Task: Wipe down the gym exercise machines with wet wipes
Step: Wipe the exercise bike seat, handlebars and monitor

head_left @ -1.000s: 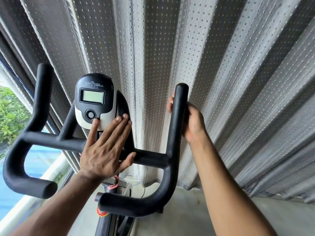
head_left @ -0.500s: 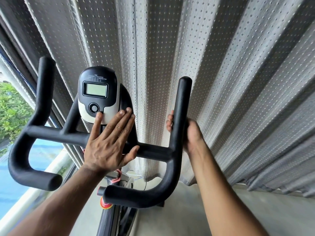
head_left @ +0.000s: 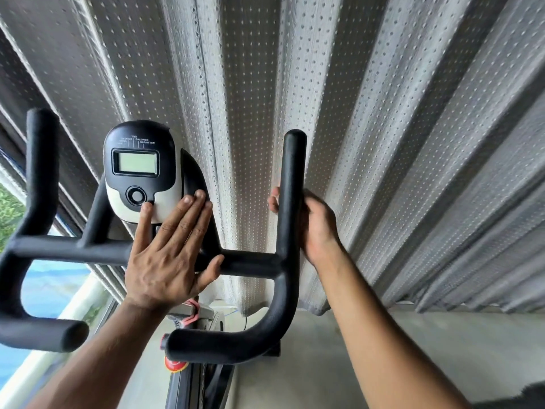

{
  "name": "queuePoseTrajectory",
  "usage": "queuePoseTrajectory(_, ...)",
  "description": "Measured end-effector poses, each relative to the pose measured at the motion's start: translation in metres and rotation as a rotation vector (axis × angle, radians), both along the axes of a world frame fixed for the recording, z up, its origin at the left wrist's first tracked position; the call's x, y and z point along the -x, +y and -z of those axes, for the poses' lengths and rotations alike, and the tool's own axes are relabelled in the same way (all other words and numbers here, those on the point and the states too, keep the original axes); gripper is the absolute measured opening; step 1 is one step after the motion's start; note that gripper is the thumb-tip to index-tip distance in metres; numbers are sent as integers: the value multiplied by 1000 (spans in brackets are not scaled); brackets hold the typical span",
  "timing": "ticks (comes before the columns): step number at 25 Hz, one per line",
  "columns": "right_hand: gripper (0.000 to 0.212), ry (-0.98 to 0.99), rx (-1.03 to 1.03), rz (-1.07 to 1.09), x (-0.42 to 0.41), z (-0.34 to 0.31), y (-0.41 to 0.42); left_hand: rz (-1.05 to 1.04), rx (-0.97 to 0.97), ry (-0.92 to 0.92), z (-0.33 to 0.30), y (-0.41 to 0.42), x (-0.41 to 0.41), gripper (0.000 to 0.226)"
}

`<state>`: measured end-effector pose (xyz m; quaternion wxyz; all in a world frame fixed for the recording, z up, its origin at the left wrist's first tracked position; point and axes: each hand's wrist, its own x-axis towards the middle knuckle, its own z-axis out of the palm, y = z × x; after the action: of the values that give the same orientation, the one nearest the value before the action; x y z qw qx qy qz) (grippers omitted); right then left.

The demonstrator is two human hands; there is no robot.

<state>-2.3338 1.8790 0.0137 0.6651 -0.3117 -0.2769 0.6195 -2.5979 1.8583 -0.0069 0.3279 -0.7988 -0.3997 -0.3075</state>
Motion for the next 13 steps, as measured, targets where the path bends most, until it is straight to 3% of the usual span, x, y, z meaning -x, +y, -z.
queuePoseTrajectory(2, 33, -45, 110, 147, 14, 32, -34, -5, 6, 3, 0, 1, -1, 78)
queuePoseTrajectory(5, 32, -388, 166, 406, 33, 64, -85, -7, 7, 1, 2, 0, -1, 78)
queuePoseTrajectory(7, 22, -507, 153, 518, 43, 61, -100, -14, 11, 7, 1, 1, 0, 78)
queuePoseTrajectory(13, 31, -901, -118, 734, 24, -7, -17, -49, 26, 18, 1, -2, -2, 77)
